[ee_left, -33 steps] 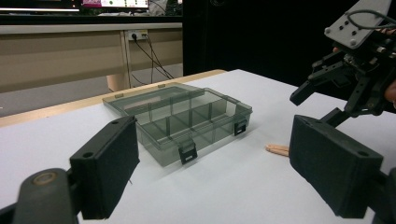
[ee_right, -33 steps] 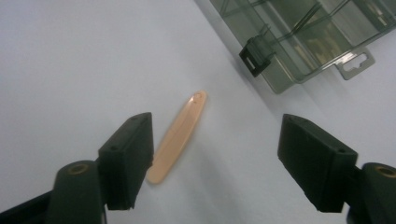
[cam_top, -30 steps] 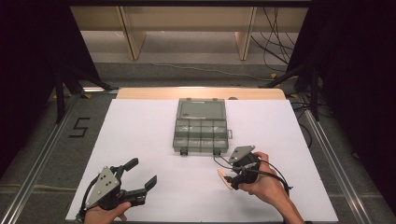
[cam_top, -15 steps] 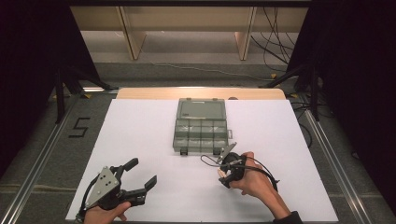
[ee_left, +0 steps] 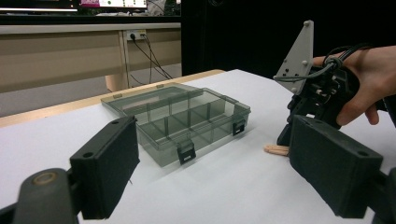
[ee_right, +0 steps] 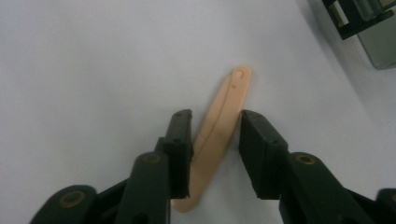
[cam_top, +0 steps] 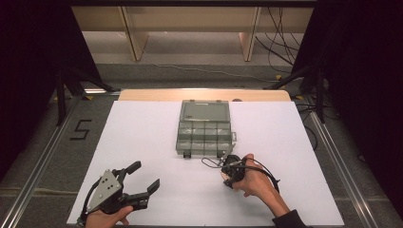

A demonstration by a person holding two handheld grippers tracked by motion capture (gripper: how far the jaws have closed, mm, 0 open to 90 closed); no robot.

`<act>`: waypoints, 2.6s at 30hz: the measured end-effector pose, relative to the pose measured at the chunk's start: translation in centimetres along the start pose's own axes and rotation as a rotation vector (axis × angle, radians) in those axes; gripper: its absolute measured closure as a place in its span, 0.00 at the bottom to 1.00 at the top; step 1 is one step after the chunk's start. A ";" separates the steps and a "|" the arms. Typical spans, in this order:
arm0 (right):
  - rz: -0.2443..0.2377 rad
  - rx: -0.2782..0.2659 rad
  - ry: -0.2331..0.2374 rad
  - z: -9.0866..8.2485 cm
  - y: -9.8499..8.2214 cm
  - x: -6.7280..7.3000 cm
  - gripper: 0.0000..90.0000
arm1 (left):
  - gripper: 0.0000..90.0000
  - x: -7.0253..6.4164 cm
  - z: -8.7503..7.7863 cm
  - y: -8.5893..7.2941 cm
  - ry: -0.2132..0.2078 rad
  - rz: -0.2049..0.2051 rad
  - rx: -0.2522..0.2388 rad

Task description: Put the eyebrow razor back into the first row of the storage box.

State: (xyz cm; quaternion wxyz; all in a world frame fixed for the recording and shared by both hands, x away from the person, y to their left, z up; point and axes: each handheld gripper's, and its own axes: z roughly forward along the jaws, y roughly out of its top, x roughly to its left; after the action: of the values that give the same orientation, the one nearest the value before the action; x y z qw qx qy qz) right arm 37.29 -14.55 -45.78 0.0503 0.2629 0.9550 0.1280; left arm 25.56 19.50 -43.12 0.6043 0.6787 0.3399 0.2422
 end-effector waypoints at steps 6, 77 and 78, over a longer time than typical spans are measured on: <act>-0.047 0.041 0.013 -0.1 0.5 0.2 0.82 | 0.18 0.0 0.0 0.0 0.001 0.000 0.000; -0.138 -0.369 -0.186 -7.7 5.7 -3.0 0.82 | 0.18 0.2 0.1 -0.1 0.012 -0.010 -0.003; -0.144 -0.365 -0.186 -7.7 6.1 -3.1 0.82 | 0.18 0.2 0.0 0.0 0.012 -0.009 0.000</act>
State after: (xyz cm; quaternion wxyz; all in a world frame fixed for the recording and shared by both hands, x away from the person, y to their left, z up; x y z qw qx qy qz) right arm 41.68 -12.83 -36.61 0.1939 0.1909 0.9236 0.2701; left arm 25.70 19.64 -43.19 0.6035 0.6756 0.3466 0.2434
